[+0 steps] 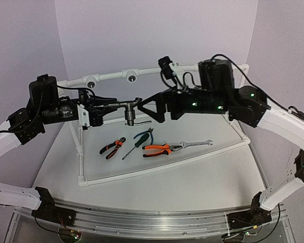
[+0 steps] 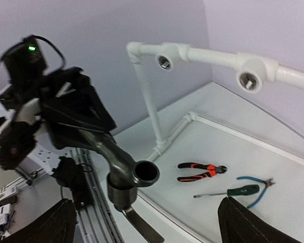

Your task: Install the water faucets

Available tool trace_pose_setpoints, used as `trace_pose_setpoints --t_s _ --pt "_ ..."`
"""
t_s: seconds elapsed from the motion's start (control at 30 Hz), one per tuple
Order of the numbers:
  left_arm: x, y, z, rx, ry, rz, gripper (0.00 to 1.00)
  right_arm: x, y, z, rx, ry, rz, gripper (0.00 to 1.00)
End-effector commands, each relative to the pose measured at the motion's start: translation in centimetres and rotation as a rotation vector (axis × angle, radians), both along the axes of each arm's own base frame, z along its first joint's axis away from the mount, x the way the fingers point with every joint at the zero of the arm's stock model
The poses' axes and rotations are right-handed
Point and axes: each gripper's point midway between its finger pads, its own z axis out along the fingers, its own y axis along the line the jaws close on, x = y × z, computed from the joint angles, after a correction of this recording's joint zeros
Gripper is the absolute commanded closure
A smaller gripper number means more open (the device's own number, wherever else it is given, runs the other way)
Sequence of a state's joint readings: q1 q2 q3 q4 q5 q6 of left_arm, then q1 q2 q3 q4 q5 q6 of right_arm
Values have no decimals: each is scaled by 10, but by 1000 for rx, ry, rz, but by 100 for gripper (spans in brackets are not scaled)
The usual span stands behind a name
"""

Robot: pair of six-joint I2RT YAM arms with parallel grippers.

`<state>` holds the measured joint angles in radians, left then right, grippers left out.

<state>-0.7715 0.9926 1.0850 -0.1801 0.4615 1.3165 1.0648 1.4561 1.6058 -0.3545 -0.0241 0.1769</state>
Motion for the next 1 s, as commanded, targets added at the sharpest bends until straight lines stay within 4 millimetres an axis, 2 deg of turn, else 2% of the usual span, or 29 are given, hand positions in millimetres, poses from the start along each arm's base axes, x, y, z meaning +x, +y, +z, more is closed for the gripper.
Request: trace_pose_setpoints --t_s 0.0,0.13,0.27,0.43,0.5,0.63,0.83,0.97 --pt "-31 -3 40 -115 -179 -159 100 -58 14 21 74 -59 365 2" --pt "-33 -8 46 -131 -239 -194 100 -65 21 30 104 -79 422 2" --pt "-34 -10 50 -150 -323 -205 100 -58 31 22 96 -37 405 2" --pt "-40 -10 43 -126 -408 -232 100 -51 41 20 125 -27 393 2" --pt "-42 -10 40 -118 -431 -242 100 -49 45 20 130 -24 394 6" --pt "-41 -11 42 -116 -440 -246 100 -47 51 26 162 -34 401 18" --pt "-39 -12 51 -141 -429 -238 100 -40 59 13 146 -12 380 39" --pt "-39 -13 48 -135 -431 -243 100 -39 62 16 165 -5 384 66"
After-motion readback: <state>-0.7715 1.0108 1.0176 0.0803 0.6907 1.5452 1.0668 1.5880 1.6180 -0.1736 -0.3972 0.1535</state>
